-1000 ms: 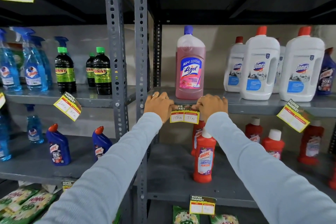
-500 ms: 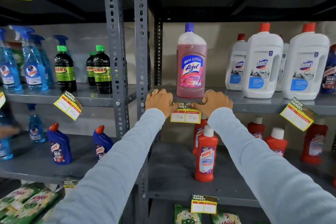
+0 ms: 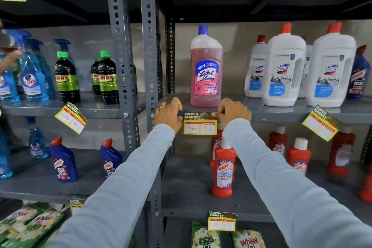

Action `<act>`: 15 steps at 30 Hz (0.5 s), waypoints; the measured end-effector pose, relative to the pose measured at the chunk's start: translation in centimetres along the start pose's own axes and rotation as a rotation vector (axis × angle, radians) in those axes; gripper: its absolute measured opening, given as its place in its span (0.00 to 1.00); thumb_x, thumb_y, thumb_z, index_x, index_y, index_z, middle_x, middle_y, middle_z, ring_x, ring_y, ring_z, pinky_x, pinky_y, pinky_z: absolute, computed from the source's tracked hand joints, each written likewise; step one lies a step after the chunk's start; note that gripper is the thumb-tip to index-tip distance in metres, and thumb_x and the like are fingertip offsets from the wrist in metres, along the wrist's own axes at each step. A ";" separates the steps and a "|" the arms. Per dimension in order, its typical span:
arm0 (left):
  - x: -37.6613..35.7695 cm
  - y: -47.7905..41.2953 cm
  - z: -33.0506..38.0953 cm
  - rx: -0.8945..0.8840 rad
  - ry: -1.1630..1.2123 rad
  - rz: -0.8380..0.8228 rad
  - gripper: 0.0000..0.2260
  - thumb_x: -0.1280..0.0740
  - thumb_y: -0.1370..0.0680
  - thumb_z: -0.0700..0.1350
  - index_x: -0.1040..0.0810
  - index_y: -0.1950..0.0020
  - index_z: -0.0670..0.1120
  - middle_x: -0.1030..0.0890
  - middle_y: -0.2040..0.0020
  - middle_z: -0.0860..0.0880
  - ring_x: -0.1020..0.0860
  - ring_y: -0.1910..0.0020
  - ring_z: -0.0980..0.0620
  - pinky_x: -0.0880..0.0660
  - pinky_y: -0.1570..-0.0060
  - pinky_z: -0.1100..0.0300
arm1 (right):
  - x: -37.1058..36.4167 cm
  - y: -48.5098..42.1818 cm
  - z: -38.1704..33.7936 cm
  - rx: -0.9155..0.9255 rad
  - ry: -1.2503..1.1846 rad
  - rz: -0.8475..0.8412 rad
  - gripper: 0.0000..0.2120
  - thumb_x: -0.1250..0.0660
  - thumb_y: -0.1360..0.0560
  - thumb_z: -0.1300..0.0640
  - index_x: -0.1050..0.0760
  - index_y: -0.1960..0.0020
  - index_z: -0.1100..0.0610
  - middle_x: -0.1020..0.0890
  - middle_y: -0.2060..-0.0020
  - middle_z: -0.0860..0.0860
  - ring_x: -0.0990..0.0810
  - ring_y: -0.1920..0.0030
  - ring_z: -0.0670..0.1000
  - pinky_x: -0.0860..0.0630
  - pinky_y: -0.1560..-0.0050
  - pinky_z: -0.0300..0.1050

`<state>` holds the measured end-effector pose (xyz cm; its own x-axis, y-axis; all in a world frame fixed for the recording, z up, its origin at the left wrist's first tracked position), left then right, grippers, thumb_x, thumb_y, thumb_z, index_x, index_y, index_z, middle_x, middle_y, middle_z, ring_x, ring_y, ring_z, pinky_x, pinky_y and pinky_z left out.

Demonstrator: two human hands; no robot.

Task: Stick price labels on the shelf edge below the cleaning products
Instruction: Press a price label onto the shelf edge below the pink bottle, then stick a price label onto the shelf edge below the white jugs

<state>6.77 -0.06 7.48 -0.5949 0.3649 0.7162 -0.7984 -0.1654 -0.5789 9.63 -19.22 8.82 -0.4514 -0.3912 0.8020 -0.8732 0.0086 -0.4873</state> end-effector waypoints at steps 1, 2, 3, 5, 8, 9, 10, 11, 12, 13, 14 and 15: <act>0.0 0.1 0.1 0.001 -0.006 -0.013 0.12 0.36 0.25 0.36 0.32 0.45 0.46 0.23 0.44 0.41 0.25 0.43 0.38 0.26 0.43 0.46 | 0.2 0.1 0.5 0.016 -0.051 -0.004 0.09 0.32 0.26 0.50 0.24 0.51 0.55 0.17 0.52 0.55 0.19 0.51 0.58 0.22 0.46 0.53; 0.0 0.1 -0.1 0.008 -0.006 -0.030 0.13 0.37 0.25 0.35 0.32 0.44 0.46 0.23 0.44 0.41 0.25 0.44 0.38 0.26 0.44 0.46 | 0.3 0.1 1.0 0.033 -0.126 -0.005 0.05 0.32 0.25 0.55 0.23 0.51 0.55 0.16 0.52 0.55 0.19 0.51 0.58 0.22 0.47 0.52; 0.0 0.2 -0.1 0.016 0.003 -0.049 0.14 0.38 0.25 0.34 0.33 0.42 0.46 0.24 0.44 0.40 0.25 0.44 0.38 0.26 0.44 0.45 | 0.5 0.2 1.7 0.049 -0.215 -0.004 0.03 0.32 0.25 0.59 0.23 0.51 0.55 0.17 0.51 0.53 0.19 0.51 0.57 0.22 0.47 0.50; -0.4 0.6 0.9 0.013 0.019 -0.069 0.17 0.38 0.25 0.34 0.35 0.38 0.45 0.24 0.41 0.39 0.27 0.40 0.38 0.27 0.41 0.44 | 1.6 0.5 3.9 0.086 -0.344 0.022 0.07 0.31 0.27 0.62 0.24 0.50 0.54 0.19 0.51 0.50 0.19 0.49 0.55 0.24 0.47 0.46; -0.6 1.4 4.7 -0.097 0.007 0.023 0.20 0.36 0.25 0.36 0.35 0.35 0.44 0.27 0.36 0.39 0.31 0.34 0.38 0.32 0.33 0.44 | 4.4 1.2 8.1 0.122 -0.326 0.156 0.11 0.30 0.27 0.61 0.25 0.47 0.54 0.22 0.44 0.52 0.24 0.41 0.54 0.28 0.42 0.46; -1.0 1.7 6.7 -0.149 0.028 0.054 0.20 0.35 0.24 0.38 0.34 0.34 0.44 0.28 0.35 0.39 0.32 0.32 0.37 0.33 0.32 0.45 | 5.3 1.4 10.2 0.099 -0.314 0.200 0.12 0.29 0.27 0.60 0.26 0.45 0.54 0.23 0.41 0.53 0.26 0.39 0.55 0.28 0.39 0.47; -1.5 2.1 8.9 -0.203 0.068 0.065 0.19 0.35 0.23 0.41 0.34 0.34 0.45 0.28 0.34 0.40 0.31 0.33 0.38 0.31 0.34 0.45 | 6.2 1.5 12.4 0.070 -0.299 0.244 0.14 0.29 0.27 0.58 0.27 0.44 0.54 0.26 0.38 0.53 0.28 0.37 0.55 0.29 0.37 0.48; -2.3 2.4 11.4 -0.271 0.108 0.056 0.18 0.35 0.23 0.43 0.34 0.34 0.45 0.28 0.34 0.40 0.28 0.35 0.39 0.29 0.37 0.46 | 7.1 1.5 14.9 0.043 -0.276 0.294 0.15 0.28 0.28 0.57 0.27 0.42 0.54 0.27 0.36 0.54 0.30 0.34 0.55 0.31 0.35 0.49; -3.3 2.8 14.1 -0.347 0.138 0.030 0.17 0.36 0.23 0.44 0.33 0.35 0.45 0.27 0.35 0.42 0.26 0.38 0.40 0.27 0.39 0.47 | 7.9 1.4 17.4 0.014 -0.229 0.334 0.17 0.28 0.28 0.54 0.28 0.41 0.55 0.29 0.34 0.55 0.32 0.32 0.56 0.33 0.32 0.50; -4.4 3.2 16.5 -0.411 0.151 -0.006 0.17 0.36 0.22 0.45 0.33 0.35 0.46 0.28 0.34 0.43 0.24 0.40 0.41 0.26 0.41 0.46 | 8.5 1.3 19.7 -0.020 -0.153 0.357 0.20 0.29 0.28 0.52 0.28 0.39 0.56 0.30 0.33 0.56 0.35 0.30 0.58 0.37 0.29 0.51; -5.6 3.5 19.2 -0.463 0.145 -0.037 0.17 0.37 0.22 0.47 0.33 0.35 0.46 0.29 0.34 0.45 0.23 0.41 0.42 0.25 0.42 0.45 | 9.0 1.1 22.6 -0.063 -0.064 0.352 0.24 0.30 0.28 0.49 0.29 0.36 0.59 0.31 0.31 0.59 0.39 0.28 0.59 0.42 0.25 0.53; -6.9 3.8 21.8 -0.500 0.117 -0.062 0.17 0.38 0.22 0.48 0.34 0.34 0.46 0.29 0.33 0.45 0.23 0.42 0.42 0.24 0.43 0.45 | 9.4 0.8 25.6 -0.117 0.007 0.318 0.29 0.31 0.27 0.46 0.31 0.33 0.61 0.33 0.29 0.61 0.42 0.26 0.60 0.46 0.24 0.54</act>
<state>5.79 -23.16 8.85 -0.5105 0.4653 0.7231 -0.6730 0.3071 -0.6728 9.41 -46.39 7.11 -0.7057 -0.3459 0.6183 -0.7032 0.2354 -0.6709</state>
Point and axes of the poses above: each hand's wrist, its own y-axis away from the middle knuckle, its own x-axis out of the back of the hand, z = x × y, the point moved 8 cm from there along -y, towards the middle knuckle
